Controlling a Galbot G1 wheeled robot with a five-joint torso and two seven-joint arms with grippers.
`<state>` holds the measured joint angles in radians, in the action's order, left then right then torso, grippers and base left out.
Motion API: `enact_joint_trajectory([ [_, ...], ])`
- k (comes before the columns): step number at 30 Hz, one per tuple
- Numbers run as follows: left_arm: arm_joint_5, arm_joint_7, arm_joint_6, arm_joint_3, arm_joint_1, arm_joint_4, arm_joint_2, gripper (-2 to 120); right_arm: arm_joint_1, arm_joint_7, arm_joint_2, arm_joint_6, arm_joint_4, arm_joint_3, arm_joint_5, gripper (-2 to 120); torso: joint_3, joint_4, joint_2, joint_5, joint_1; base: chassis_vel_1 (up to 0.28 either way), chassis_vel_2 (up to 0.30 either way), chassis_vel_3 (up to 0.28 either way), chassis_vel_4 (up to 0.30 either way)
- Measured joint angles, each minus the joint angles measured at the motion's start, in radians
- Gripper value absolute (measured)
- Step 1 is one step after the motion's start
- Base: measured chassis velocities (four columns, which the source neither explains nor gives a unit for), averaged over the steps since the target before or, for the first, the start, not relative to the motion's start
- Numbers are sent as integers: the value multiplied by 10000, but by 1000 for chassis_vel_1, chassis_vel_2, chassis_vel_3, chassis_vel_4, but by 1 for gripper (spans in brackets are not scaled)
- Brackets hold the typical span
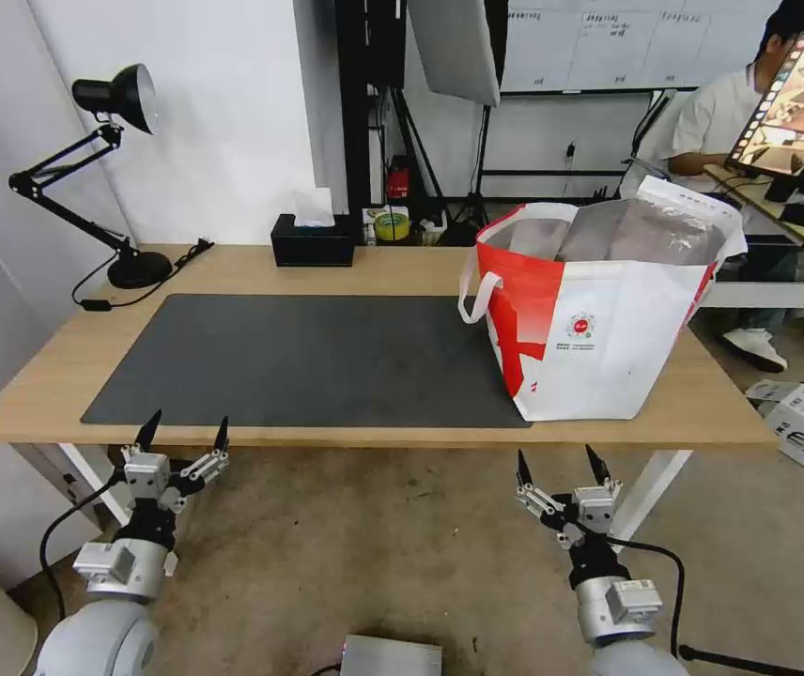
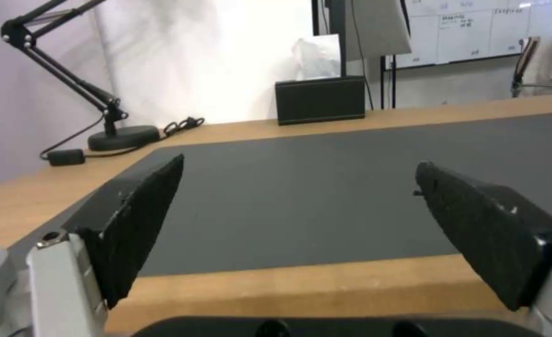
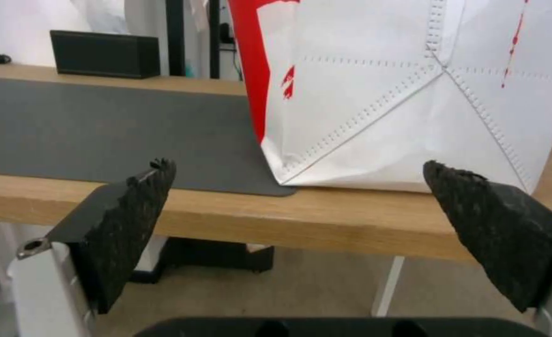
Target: Pick up the trash from the table and place it into the takeout bag.
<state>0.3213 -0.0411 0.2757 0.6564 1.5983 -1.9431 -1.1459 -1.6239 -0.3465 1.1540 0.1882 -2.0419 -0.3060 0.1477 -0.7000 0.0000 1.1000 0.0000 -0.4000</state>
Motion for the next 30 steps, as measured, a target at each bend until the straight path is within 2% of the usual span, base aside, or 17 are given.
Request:
enact_joint_trajectory([
  [13,-53,291,398,-87,247,319,-218,100,-36,0,67,26,7,-5,-47,100,-1,0,0,-2,0,0,0,0,0],
  [30,-166,302,717,-211,393,619,-411,100,-26,-9,89,68,157,4,-204,100,0,0,0,0,0,0,0,0,0],
])
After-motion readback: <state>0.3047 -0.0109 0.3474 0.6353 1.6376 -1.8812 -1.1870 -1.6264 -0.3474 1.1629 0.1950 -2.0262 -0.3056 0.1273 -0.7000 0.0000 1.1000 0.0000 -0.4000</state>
